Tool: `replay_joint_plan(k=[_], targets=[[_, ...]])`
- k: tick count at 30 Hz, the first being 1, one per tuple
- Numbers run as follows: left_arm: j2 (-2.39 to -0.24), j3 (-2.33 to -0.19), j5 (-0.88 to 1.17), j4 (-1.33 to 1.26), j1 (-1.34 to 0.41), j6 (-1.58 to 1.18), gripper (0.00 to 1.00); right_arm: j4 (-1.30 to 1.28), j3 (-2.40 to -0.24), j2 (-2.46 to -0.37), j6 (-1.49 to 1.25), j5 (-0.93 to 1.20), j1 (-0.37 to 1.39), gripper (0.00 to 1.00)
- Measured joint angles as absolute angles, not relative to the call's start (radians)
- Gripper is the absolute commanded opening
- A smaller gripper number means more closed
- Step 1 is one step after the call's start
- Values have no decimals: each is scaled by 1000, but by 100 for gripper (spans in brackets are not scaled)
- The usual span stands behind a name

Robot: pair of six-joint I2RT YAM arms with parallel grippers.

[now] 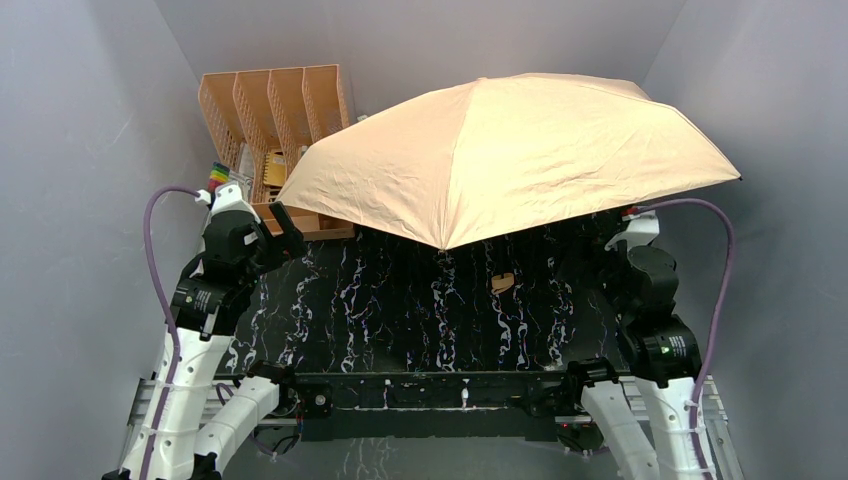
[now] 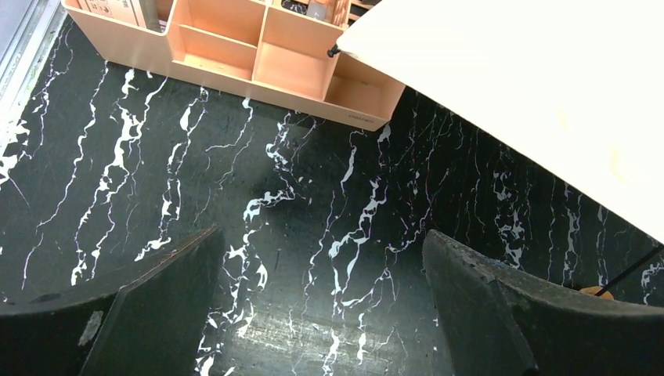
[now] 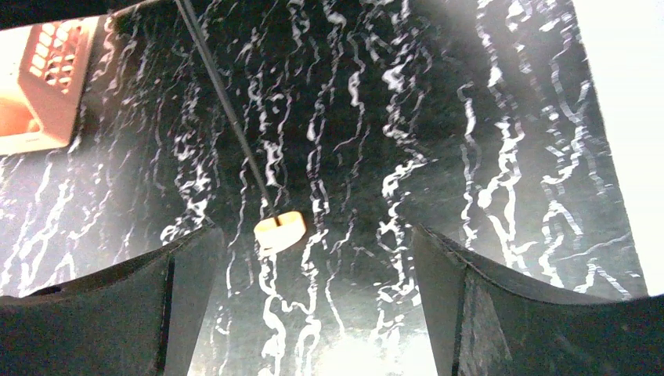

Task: Put away the umbrella

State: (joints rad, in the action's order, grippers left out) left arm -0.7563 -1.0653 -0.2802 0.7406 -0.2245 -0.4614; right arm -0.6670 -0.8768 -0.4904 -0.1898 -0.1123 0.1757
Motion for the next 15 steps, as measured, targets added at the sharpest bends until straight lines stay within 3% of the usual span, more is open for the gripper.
replay_joint_plan(k=[11,15], targets=[[-735,-1056,-280,742,-224,-465,98,-457,-545,-388,-422,76,172,99],[-716,-1055,-276,748,-224,-470,98,-353,-474,-453,-441,113,172,99]])
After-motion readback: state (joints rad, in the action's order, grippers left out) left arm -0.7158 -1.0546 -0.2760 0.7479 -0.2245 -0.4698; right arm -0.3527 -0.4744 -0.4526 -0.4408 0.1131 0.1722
